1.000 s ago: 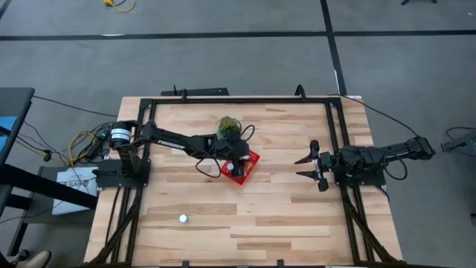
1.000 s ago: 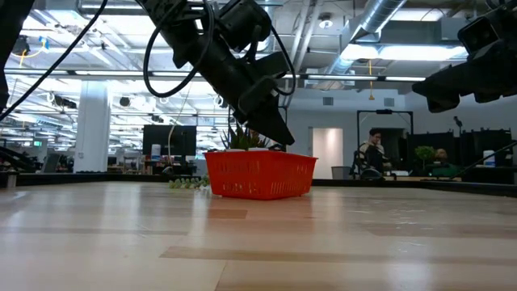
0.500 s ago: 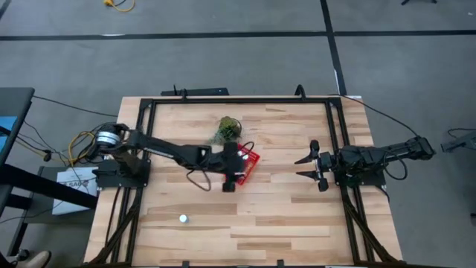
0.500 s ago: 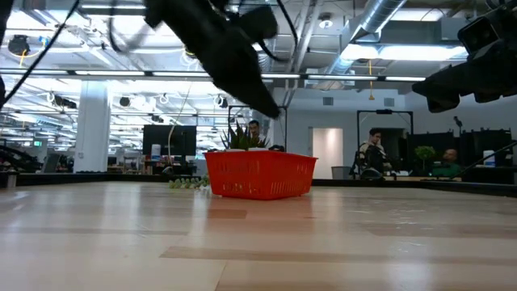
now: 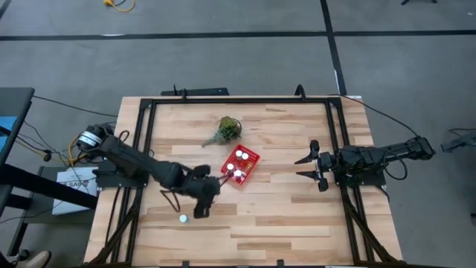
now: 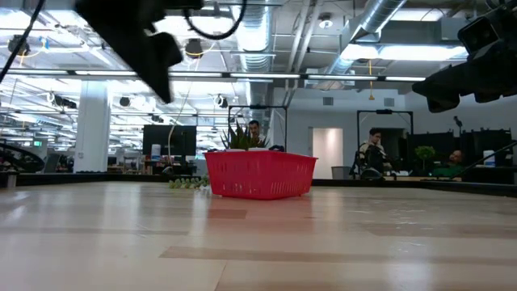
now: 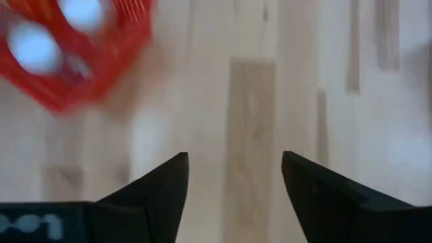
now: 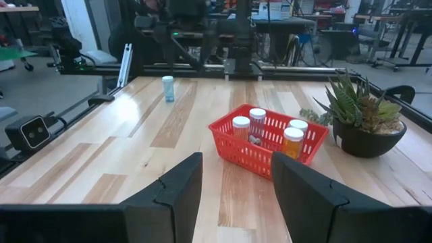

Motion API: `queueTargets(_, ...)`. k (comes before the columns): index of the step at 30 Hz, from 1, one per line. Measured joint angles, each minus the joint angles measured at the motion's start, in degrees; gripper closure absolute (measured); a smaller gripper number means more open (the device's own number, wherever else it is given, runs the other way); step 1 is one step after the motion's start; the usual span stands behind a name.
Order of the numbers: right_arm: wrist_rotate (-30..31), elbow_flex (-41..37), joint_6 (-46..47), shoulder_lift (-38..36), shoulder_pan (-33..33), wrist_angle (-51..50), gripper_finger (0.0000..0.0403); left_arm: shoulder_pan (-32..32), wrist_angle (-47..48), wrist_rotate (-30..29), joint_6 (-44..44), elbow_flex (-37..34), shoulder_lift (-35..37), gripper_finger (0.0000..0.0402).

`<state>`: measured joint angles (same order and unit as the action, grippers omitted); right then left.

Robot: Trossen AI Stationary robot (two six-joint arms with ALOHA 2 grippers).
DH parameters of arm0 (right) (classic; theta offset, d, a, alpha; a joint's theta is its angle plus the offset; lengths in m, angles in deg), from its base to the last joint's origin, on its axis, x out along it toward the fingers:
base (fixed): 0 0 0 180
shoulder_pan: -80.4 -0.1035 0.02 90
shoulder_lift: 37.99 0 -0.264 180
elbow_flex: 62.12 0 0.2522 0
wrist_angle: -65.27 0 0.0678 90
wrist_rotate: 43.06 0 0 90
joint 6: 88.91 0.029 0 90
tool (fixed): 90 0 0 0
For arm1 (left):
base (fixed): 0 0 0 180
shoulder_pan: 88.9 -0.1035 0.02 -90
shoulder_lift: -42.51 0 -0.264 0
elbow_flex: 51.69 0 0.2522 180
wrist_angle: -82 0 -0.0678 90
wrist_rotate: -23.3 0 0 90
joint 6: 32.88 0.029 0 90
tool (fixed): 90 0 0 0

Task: Pick and place pill bottles into a basket
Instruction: Put the blue pill bottle into the red bin

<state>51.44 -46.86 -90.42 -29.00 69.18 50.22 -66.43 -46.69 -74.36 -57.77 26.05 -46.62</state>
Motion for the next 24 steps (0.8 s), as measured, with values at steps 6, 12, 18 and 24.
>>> queueTargets(6, 0.0, 0.0, 0.0, 0.0, 0.0, 0.0, 0.0234, 4.0, 3.6, 3.9, -10.8, 0.0, -0.1, 0.0140)
queueTargets(12, 0.0, 0.0, 0.0, 0.0, 0.0, 0.0, 0.0234, 7.2, 7.6, 8.7, -20.0, 0.0, -0.1, 0.0136)
queueTargets(18, 0.0, 0.0, 0.0, 0.0, 0.0, 0.0, 0.0234, 9.8, 9.3, 9.9, -27.6, 0.0, -0.1, 0.0136)
queueTargets(24, 0.0, 0.0, 0.0, 0.0, 0.0, 0.0, 0.0234, 12.4, 12.4, 7.7, -33.0, 0.0, -0.5, 0.0136)
